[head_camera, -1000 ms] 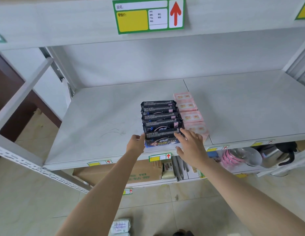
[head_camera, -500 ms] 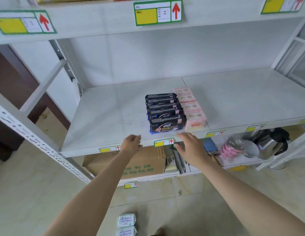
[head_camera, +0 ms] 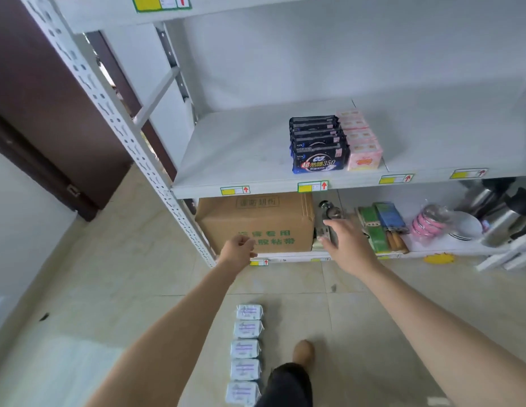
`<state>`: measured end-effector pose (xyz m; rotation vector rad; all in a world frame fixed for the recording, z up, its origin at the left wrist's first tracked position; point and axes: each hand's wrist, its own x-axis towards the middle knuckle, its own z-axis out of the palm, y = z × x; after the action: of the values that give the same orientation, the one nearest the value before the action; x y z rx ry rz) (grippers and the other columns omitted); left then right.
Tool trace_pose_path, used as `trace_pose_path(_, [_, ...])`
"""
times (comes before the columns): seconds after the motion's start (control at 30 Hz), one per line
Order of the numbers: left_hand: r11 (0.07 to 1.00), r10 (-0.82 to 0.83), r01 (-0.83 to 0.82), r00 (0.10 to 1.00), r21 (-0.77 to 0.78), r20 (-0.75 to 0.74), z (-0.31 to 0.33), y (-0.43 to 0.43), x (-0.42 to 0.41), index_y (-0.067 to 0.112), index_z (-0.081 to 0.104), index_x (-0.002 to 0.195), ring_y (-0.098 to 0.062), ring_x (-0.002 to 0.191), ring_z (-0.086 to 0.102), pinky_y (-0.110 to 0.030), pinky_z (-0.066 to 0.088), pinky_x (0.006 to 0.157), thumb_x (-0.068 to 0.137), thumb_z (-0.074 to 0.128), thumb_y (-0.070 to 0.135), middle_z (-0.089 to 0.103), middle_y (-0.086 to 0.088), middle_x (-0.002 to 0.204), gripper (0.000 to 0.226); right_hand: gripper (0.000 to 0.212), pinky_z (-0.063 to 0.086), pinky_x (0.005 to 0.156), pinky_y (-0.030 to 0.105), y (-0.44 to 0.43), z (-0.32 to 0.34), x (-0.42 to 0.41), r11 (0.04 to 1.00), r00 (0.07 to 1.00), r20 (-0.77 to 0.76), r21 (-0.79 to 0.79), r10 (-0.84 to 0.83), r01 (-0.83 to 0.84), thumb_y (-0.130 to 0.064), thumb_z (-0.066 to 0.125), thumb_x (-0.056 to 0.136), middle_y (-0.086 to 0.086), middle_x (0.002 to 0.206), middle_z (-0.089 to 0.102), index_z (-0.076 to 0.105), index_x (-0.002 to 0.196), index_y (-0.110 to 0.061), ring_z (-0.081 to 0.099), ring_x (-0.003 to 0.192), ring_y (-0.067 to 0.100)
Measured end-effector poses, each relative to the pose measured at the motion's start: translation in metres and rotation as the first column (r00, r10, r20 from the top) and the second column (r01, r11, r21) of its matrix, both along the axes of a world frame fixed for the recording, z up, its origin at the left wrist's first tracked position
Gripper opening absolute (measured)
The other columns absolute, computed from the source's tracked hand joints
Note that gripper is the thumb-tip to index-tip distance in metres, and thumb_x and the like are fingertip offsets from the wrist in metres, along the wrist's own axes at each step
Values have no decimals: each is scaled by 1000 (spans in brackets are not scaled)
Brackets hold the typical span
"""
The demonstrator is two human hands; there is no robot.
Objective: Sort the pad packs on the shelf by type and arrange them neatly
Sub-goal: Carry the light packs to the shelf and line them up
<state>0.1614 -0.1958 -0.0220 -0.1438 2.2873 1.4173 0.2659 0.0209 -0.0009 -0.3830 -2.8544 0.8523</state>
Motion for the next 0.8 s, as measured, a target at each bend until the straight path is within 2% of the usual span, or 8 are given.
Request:
trace_pose_path(0.1, [999, 41, -41, 999, 12, 34, -7, -26, 25, 17, 52, 77, -15, 64, 58, -25, 41, 53, 93, 51, 13, 56, -3, 79, 17, 48, 40, 98, 37, -23, -7, 23, 1000, 998, 57, -23, 18, -17, -30, 54, 91, 7, 137, 48, 43, 135, -13, 46, 124, 23])
trace_pose_path(0.2, [998, 51, -53, 997, 27, 60, -11, -51, 46, 14, 53, 80, -13, 63, 57, -23, 42, 56, 93, 49, 13, 54, -1, 76, 14, 54, 38, 100, 35, -48, -16, 40, 998, 994, 100, -58, 43, -37, -33, 54, 90, 5, 140, 44, 38, 138, -17, 45, 127, 21])
trace_pose_path(0.47, [995, 98, -99, 987, 3, 126, -32, -128, 71, 12, 53, 86, -11, 68, 59, -22, 42, 57, 94, 47, 15, 54, 0, 77, 11, 56, 36, 103, 42, -121, -46, 57, 993, 962, 253, -79, 102, -85, -38, 54, 89, 3, 142, 41, 36, 139, -21, 39, 131, 21])
trace_pose_path(0.8, [997, 71, -66, 966, -28, 250, -92, -263, 65, 8, 53, 88, -12, 64, 57, -22, 39, 54, 94, 48, 12, 53, 1, 74, 9, 55, 36, 104, 44, -247, -103, 47, 986, 922, 383, -164, 46, 19, -38, 55, 89, 2, 142, 41, 38, 138, -20, 42, 129, 21])
